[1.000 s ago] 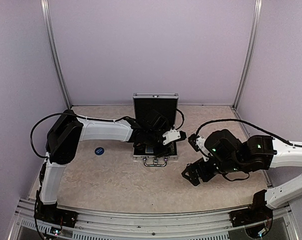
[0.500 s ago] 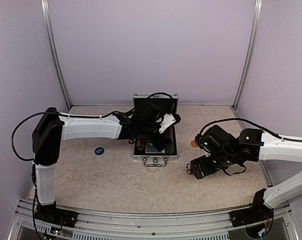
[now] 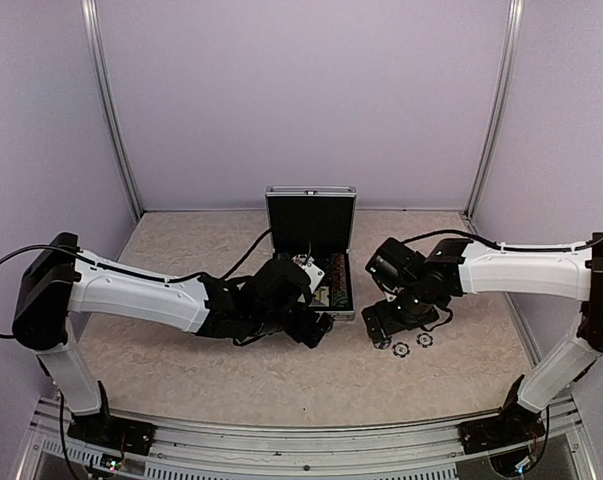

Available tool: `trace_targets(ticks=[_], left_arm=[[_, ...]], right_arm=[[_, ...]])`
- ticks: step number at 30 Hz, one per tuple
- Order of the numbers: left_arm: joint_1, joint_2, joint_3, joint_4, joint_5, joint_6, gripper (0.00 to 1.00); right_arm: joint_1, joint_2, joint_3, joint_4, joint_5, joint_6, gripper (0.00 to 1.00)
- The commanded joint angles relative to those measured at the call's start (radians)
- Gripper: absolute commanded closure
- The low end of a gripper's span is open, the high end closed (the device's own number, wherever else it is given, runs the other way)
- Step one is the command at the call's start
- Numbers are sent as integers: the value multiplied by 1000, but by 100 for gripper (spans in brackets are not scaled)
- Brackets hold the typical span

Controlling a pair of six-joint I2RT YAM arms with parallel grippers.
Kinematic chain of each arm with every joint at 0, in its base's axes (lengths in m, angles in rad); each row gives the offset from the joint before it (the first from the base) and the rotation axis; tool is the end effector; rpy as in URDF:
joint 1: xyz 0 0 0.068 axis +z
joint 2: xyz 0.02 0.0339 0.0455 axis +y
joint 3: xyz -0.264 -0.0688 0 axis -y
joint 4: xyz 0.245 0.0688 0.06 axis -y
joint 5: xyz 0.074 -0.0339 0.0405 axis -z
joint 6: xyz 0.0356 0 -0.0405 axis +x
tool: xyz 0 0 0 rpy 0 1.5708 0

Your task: Pack up texas hold em set

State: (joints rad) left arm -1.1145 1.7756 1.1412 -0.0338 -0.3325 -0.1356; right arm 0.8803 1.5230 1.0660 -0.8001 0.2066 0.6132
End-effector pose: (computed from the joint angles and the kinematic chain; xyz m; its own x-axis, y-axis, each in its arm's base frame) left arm 0.1828 -0.3459 0.2084 -0.3699 0.4637 -0.8051 0.6920 0.7157 0.0943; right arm 0.1886 0.2168 0.2194 -0.9065 -0.2129 -0.3646 -0.2354 0.9717 0.0180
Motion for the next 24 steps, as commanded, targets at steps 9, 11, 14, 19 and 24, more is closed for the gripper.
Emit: trace_targets(ticks=[9, 11, 14, 19, 24], left_arm=[[-65, -153, -197, 148, -169, -144, 1], [-65, -168, -212, 168, -167, -142, 1], [-65, -164, -225, 176, -170, -146, 1], [-72, -166, -238, 194, -169, -147, 1], [-72, -168, -247, 226, -138, -153, 1]], right_arm=[[-52, 188, 152, -25, -33, -79, 1], [-55, 195, 153, -25, -39, -80, 1], [-55, 175, 120, -27, -51, -81, 1], [-55, 91, 3, -5, -97, -88, 2], [-55, 16, -90, 5, -102, -79, 2]])
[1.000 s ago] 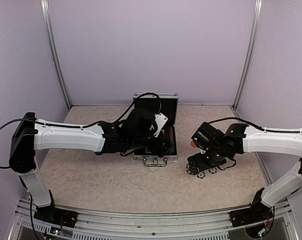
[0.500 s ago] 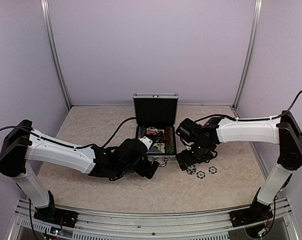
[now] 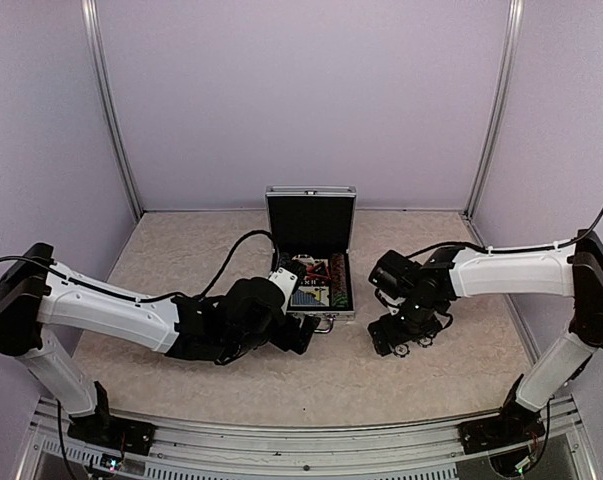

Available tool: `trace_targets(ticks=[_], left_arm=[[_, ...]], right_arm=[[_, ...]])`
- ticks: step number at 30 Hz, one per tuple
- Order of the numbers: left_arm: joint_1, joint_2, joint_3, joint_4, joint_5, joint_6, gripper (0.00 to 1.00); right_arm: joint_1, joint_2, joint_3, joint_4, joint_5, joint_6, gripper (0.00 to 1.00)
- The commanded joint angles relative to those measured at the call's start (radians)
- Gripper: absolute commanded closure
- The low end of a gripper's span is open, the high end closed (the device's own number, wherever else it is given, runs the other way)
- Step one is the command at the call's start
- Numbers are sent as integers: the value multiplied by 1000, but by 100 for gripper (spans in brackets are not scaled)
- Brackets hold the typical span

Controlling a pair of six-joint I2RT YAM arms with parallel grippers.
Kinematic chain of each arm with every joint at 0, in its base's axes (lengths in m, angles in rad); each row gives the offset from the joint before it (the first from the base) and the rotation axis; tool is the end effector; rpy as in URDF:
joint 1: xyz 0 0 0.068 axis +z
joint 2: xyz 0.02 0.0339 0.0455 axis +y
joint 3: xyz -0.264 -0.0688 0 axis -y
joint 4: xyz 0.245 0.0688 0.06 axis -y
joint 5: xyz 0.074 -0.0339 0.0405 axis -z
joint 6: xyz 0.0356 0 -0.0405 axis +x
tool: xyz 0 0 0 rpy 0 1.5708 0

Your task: Pack up texas hold em set

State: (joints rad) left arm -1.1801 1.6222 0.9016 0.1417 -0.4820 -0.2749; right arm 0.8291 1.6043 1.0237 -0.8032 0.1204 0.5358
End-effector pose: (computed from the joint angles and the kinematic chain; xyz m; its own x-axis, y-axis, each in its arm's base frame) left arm 0.1469 -0.3133 0.2028 -0.3828 0.2979 -0.8745 0.5898 0.8074 0.0169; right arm 0.1970 0.2087 0.1857 -0.9367 -0.2722 -0.2201 -0.2776 0.9607 -0.0066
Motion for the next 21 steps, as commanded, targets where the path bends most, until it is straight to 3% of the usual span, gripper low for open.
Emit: trace_targets(ticks=[1, 21], left_arm=[[-6, -10, -5, 50, 14, -15, 1], [-7, -9, -4, 45, 19, -26, 1]], right_arm=[[-4, -70, -59, 8, -14, -2, 2], [-39, -1, -142, 115, 32, -60, 22]])
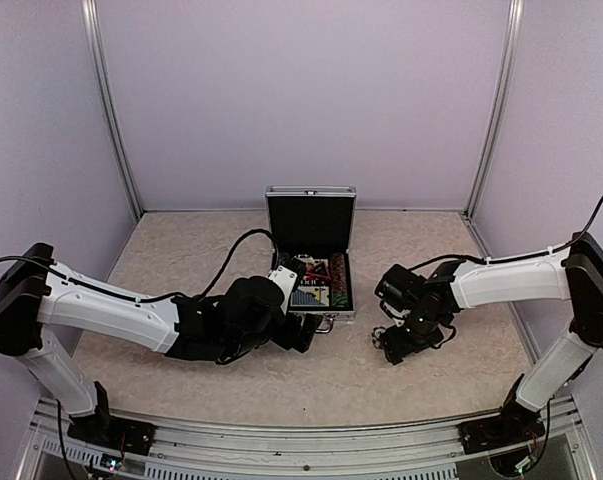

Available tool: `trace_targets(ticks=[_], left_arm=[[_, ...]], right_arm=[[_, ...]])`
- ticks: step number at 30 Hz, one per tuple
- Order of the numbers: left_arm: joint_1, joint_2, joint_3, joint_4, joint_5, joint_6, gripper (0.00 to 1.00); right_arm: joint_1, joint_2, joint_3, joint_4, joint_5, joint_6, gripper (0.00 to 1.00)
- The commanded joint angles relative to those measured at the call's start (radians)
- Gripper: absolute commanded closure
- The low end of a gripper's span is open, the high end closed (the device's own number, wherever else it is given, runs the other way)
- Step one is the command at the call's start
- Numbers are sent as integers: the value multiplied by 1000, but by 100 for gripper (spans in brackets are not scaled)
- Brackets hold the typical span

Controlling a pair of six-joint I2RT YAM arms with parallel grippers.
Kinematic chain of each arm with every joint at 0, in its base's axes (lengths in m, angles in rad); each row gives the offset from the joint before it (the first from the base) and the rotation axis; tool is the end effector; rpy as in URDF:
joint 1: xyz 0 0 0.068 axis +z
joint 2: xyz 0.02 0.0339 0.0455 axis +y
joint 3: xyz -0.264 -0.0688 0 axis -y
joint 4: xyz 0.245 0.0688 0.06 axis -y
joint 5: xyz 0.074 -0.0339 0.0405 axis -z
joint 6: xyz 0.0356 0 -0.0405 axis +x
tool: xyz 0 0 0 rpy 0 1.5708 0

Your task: Pack up texas hold em set

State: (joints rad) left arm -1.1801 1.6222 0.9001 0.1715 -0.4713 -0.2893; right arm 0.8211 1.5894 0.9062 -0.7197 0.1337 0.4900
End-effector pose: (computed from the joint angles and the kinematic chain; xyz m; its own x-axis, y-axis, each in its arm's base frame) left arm 0.1472 -0.3149 0.2049 -0.3840 0.2648 -0.8846 0.5915 0.8061 -0.0154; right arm 0.1882 0.1952 0.1616 -0.9270 -0.3112 -0.2093 -0.3104 0.9499 -0.0373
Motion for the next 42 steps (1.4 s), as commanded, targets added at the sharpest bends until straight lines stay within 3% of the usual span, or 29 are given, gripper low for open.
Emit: trace_targets(ticks=[1, 17, 32, 42], left_arm=[[-7, -10, -2, 16, 8, -11, 1], [-6, -6, 3, 11, 8, -11, 1], [-7, -1, 3, 14, 14, -13, 1], [-7, -1, 2, 17, 17, -13, 1]], right_arm=[[-39, 12, -28, 38, 17, -16, 23], [-62, 47, -42, 108, -31, -64, 34], [-62, 24, -73, 95, -62, -44, 61], [-61, -17, -57, 50, -63, -26, 66]])
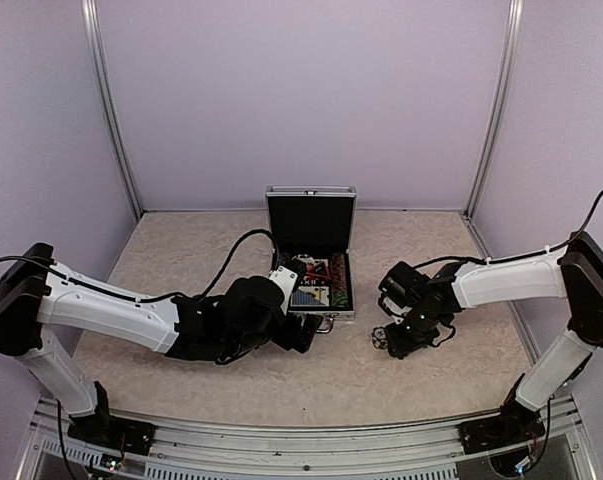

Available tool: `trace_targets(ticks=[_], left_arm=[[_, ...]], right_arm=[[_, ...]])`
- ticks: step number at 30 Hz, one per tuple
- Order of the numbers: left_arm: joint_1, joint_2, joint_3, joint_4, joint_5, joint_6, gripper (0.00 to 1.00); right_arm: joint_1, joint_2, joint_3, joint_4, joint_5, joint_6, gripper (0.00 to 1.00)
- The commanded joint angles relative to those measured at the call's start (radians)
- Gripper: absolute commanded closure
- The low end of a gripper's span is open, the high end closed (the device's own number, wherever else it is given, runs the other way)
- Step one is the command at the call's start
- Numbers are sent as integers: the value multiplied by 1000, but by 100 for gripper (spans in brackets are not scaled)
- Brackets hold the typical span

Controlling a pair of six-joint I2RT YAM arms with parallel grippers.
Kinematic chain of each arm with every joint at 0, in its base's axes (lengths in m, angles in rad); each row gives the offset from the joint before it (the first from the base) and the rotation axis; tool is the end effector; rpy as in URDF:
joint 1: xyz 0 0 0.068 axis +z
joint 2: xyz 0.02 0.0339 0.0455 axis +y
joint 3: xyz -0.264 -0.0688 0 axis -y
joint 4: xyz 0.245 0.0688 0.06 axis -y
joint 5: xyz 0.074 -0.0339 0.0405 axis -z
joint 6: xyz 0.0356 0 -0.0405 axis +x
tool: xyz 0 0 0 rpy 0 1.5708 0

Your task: Pack up texas hold em set

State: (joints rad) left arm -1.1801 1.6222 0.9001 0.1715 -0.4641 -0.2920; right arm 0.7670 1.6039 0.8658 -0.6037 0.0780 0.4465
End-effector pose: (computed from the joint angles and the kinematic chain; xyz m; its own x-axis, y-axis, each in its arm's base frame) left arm 0.1470 -0.3150 0.2049 -0.3870 0.2637 -0.8836 0.5954 0.8032 -0.0210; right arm 0.2001 0.1890 0.1503 -0.9257 -0.2943 -0.2375 -0.3098 0.9504 0.0296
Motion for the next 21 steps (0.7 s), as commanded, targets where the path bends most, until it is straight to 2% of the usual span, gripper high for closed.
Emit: trace_targets(ticks=[1, 21], left_arm=[[-7, 0, 2, 18, 9, -10, 1], [-10, 22, 14, 19, 19, -10, 1]], right_arm=[[-6, -40, -14, -72, -5, 19, 66], [-5, -91, 43, -135, 27, 20, 64]])
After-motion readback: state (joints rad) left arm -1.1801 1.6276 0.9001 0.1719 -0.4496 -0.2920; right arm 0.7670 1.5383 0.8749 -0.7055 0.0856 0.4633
